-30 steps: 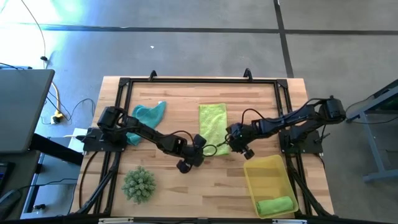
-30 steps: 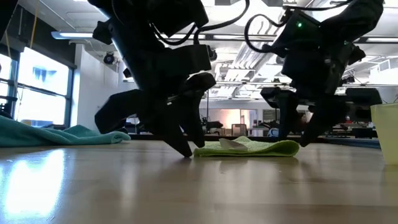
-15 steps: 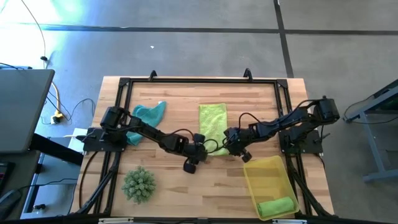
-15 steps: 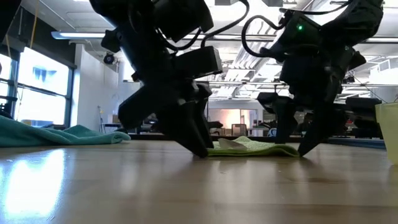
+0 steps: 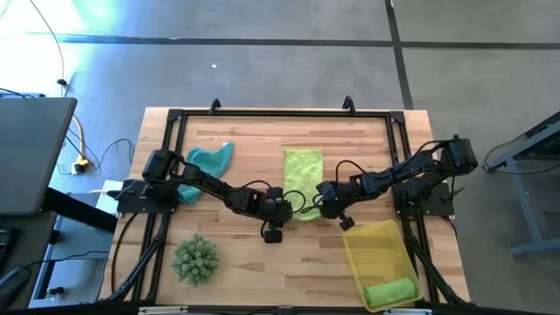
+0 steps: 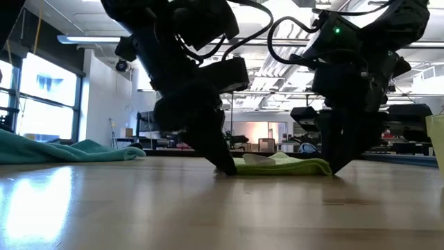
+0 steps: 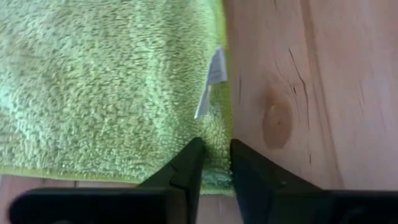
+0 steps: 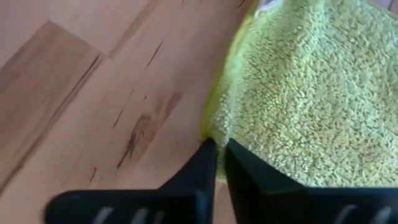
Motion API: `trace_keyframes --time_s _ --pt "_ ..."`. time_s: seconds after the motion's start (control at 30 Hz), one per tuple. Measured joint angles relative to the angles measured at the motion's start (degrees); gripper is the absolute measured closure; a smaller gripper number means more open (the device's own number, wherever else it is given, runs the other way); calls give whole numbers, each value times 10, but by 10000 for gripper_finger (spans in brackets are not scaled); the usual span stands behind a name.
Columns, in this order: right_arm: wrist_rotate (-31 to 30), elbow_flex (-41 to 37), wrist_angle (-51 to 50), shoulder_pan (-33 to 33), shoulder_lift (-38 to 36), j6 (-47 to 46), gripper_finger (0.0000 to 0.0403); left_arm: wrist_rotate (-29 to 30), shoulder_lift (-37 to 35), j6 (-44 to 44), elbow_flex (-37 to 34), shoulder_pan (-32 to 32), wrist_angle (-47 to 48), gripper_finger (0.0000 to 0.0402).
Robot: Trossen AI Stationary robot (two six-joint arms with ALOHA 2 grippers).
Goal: Roll microfiber towels into tight, uniform cylinder then place into a basket
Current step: Roll the light green microfiber cloth
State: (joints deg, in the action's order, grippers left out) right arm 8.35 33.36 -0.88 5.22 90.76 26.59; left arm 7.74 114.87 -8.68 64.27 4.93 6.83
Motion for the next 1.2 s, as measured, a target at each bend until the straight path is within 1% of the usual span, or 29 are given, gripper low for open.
trace_keyframes --time_s 0.07,0.17,0.27,0.33,0.43,0.5,0.6,0.73,0.87,1.1,1.13,1.2 --pt "16 0 -3 -7 -3 -16 396 -5 0 -24 0 -1 -6 360" --pt "48 -1 -9 -24 -12 -44 394 -22 -1 -97 0 -2 -13 391" --pt "87 -3 -17 -48 -22 -63 394 -30 -2 -199 0 1 -14 394" --pt "126 -3 -16 -66 -30 -80 398 -33 -2 -249 -1 7 -17 391" --pt "192 -3 -14 -92 -37 -126 400 -41 -2 -292 -2 15 -38 393" --pt "221 -3 -15 -105 -38 -169 399 -47 -1 -301 -3 16 -53 397" --pt "229 -3 -21 -113 -38 -213 399 -44 -10 -302 -3 14 -59 399" --pt "229 -3 -24 -113 -38 -232 399 -31 -22 -285 -3 1 -64 398" --pt "217 -2 -26 -115 -38 -261 399 -24 -30 -267 -2 -15 -58 398" --pt "210 -2 -28 -126 -39 -310 399 6 -30 -267 -2 -37 10 398" --pt "204 -1 -27 -128 -39 -311 399 8 -30 -268 -2 -39 16 398" --pt "171 -1 -28 -131 -39 -313 399 14 -30 -267 -2 -42 20 398"
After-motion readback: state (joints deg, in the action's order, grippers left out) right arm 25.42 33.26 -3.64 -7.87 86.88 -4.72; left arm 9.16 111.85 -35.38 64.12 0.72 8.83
